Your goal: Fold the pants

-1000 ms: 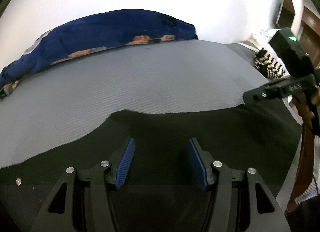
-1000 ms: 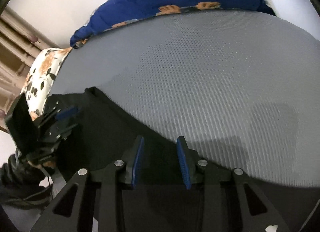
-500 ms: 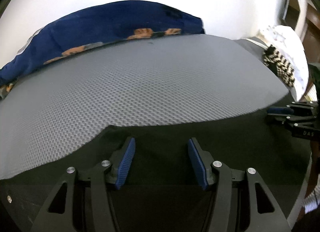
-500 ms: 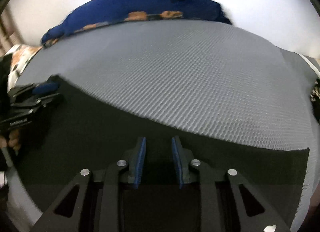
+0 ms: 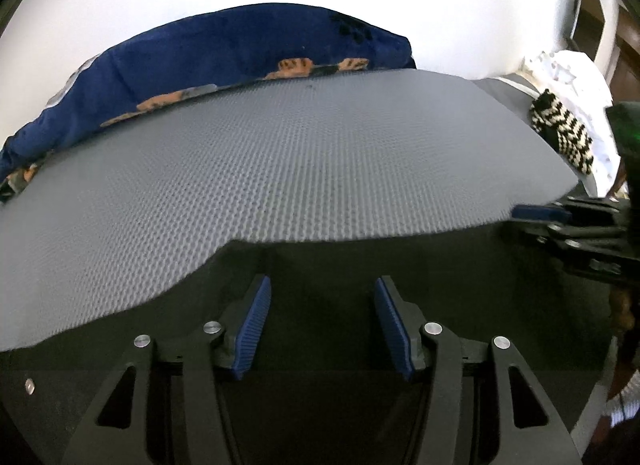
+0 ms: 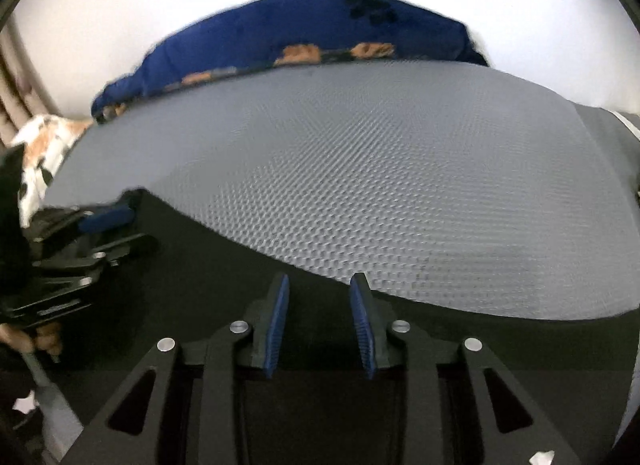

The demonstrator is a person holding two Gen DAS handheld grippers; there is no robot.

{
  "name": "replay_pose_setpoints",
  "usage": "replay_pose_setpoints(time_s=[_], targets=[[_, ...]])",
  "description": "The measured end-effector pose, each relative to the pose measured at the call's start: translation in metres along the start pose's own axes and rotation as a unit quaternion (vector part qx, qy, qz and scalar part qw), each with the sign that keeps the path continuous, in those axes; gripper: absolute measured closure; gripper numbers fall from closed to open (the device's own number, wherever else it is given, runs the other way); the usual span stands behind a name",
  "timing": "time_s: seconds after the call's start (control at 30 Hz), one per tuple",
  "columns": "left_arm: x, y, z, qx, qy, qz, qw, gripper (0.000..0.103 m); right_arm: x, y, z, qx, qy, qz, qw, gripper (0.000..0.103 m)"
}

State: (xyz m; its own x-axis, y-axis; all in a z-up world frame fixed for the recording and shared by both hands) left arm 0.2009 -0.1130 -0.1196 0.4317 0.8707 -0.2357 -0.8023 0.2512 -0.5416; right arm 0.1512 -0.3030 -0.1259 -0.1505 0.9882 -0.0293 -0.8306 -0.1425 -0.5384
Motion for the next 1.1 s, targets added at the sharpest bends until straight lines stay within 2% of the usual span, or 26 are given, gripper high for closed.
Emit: replay_pose_setpoints(time_s=[0.13, 0.2, 0.33, 0.5, 0.6, 0.77, 0.83, 1.1], targets=[[0.015, 0.013, 0.007, 0.007, -0.021, -0.001, 0.9998, 0.048, -0.016, 0.004, -0.003, -0.001, 0.026, -0.021, 0.999, 0.077], [0.025, 0.018, 0.009, 0.011, -0.022, 0.013, 0.9996, 0.048, -0.033, 0.009, 0.007, -0.001, 0.039, -0.048, 0.998, 0.072], [0.025, 0.023, 0.026, 0.004, -0.027, 0.026, 0.9993, 0.048, -0.060, 0.021, 0.048, -0.030, 0.010, -0.102, 0.994, 0.071], [0.014, 0.040, 0.053, 0.005, 0.004, 0.074, 0.9972, 0.041, -0.088, 0.068, 0.109, -0.042, 0.005, -0.164, 0.986, 0.066], [-0.002, 0.059, 0.067, 0.010, 0.023, 0.081, 0.9964, 0.041, -0.103, 0.113, 0.141, -0.039, 0.005, -0.220, 0.975, 0.065], [-0.017, 0.081, 0.072, 0.023, 0.038, 0.092, 0.9948, 0.040, -0.126, 0.177, 0.165, -0.025, 0.017, -0.298, 0.954, 0.064], [-0.017, 0.088, 0.069, 0.032, 0.033, 0.101, 0.9938, 0.040, -0.134, 0.200, 0.173, -0.024, 0.022, -0.330, 0.943, 0.064], [-0.014, 0.094, 0.073, 0.023, 0.020, 0.119, 0.9924, 0.040, -0.158, 0.249, 0.171, -0.039, 0.001, -0.417, 0.908, 0.064]])
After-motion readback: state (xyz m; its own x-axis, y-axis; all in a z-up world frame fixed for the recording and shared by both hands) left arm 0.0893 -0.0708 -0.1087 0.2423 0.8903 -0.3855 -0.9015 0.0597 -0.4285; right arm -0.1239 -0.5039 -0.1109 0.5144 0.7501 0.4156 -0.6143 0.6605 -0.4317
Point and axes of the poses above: each gripper's, at about its wrist camera, not at the fingertips, and z roughly against the way its jaws point, x to its left, y to its underside, the point moved 5 cm from there along -z, roughly the way its jaws point, and after that the axes turned 15 degrees about z, right-handed, at the moved point
